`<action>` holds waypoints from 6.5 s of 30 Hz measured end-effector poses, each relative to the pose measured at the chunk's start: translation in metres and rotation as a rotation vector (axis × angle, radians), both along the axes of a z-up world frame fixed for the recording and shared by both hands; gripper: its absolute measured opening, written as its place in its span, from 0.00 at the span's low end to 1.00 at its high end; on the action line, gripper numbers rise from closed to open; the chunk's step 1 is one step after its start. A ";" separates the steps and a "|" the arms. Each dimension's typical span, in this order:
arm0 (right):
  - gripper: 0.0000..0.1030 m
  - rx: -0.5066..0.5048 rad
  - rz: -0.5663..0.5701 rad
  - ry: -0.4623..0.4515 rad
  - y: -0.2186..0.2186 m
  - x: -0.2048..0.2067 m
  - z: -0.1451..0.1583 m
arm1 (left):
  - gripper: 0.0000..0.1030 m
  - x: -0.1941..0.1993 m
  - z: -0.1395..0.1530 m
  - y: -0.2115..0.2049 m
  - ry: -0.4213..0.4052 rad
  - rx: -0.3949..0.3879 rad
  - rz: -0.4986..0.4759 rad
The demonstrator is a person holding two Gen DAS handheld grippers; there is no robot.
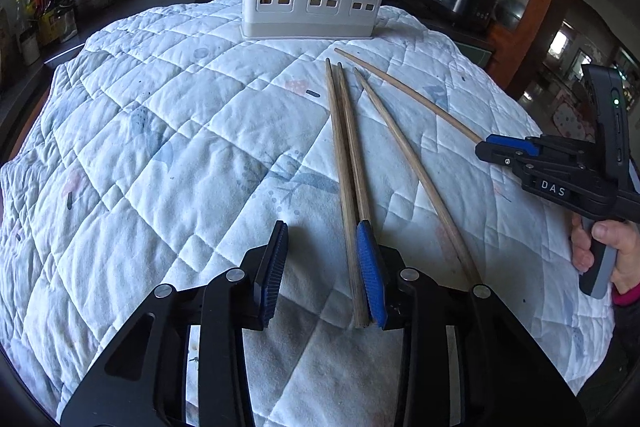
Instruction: Organize utensils
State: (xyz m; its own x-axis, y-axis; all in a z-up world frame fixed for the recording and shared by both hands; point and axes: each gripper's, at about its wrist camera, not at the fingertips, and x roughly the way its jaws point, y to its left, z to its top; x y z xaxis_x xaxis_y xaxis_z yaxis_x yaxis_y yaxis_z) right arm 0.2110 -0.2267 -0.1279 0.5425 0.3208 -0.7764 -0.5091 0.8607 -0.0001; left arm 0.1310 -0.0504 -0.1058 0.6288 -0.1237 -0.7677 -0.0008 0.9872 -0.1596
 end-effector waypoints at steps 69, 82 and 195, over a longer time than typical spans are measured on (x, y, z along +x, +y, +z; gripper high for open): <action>0.06 0.254 -0.059 -0.425 0.060 0.121 0.294 | 0.05 0.094 0.232 0.052 -0.422 0.041 -0.096; 0.07 0.236 -0.075 -0.378 0.075 0.149 0.258 | 0.10 0.033 0.121 0.086 -0.241 -0.052 -0.095; 0.42 0.176 0.027 -0.076 0.045 -0.065 0.059 | 0.09 0.132 0.213 0.075 -0.434 -0.032 -0.036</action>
State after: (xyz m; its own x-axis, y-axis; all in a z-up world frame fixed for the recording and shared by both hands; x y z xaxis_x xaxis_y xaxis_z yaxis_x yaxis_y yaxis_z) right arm 0.1464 -0.1821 -0.0688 0.5868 0.4634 -0.6640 -0.5364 0.8368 0.1099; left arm 0.2633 0.0250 0.1072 0.8870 -0.1708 -0.4290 0.1075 0.9799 -0.1677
